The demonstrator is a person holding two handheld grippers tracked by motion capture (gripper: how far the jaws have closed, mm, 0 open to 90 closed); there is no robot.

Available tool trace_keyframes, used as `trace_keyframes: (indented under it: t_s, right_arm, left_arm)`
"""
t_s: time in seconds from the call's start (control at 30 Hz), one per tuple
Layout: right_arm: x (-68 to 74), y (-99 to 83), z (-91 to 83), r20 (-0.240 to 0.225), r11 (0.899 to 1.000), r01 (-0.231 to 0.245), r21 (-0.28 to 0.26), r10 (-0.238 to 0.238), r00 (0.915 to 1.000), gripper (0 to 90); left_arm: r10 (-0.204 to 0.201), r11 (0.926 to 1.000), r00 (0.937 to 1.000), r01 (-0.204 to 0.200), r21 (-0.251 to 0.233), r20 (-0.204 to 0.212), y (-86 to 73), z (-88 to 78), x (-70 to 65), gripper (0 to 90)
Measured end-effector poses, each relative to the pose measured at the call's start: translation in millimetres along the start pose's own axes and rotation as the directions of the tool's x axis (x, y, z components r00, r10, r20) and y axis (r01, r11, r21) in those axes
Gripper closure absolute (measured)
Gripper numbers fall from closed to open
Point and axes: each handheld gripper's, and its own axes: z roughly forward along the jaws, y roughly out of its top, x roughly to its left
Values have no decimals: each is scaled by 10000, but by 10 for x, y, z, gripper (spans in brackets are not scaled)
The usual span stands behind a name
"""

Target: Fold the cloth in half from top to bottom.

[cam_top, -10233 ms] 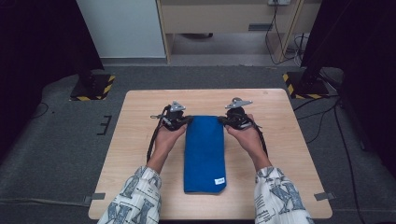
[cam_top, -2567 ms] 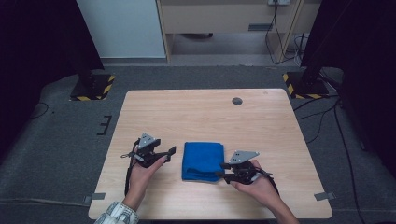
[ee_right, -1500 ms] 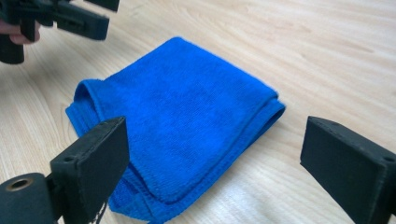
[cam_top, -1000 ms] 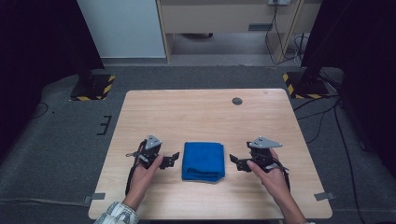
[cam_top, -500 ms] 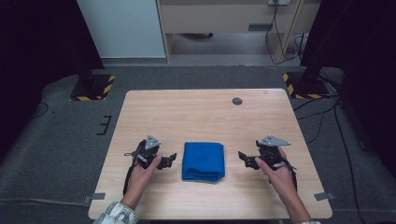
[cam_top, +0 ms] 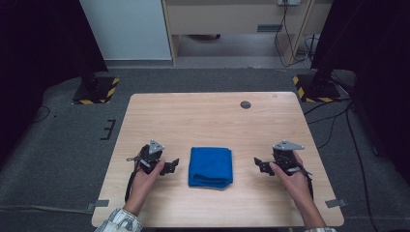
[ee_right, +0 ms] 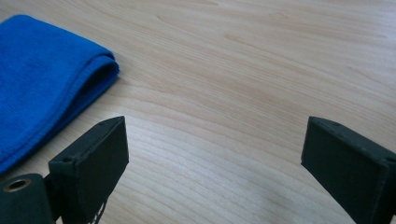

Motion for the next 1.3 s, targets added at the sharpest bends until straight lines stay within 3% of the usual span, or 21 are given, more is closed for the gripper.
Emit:
trace_keyframes:
  t_s: [0.33,0.57,0.73,0.93,1.0,1.03,1.3]
  right_arm:
    - [-264,-23,29,468,9980,-617,108,611,9970,85]
    - [-424,-14,88,1238,9909,-1349,29,1335,9833,95]
    - [-484,-34,156,1602,9875,-1553,278,1490,9758,91]
    - [-502,-81,249,1924,9861,-1453,809,1276,9730,83]
    - [-478,-84,265,2123,9882,-1270,860,1064,9714,80]
    - [-449,-94,282,2278,9912,-939,933,705,9712,60]
    - [-393,-96,301,2049,9926,-769,938,563,9772,55]
  left_arm:
    - [-443,9988,9969,455,168,-646,-94,-49,219,59]
    - [-821,9963,9917,843,187,-985,-186,-96,356,59]
    - [-793,9958,9921,833,370,-972,-238,-77,398,57]
    - [-778,9948,9913,842,573,-1061,-264,-41,410,53]
    - [-736,9948,9914,807,623,-1081,-265,-37,404,51]
    - [-677,9950,9915,753,656,-1112,-264,-34,397,48]
    - [-573,9952,9923,656,729,-1095,-261,-26,384,31]
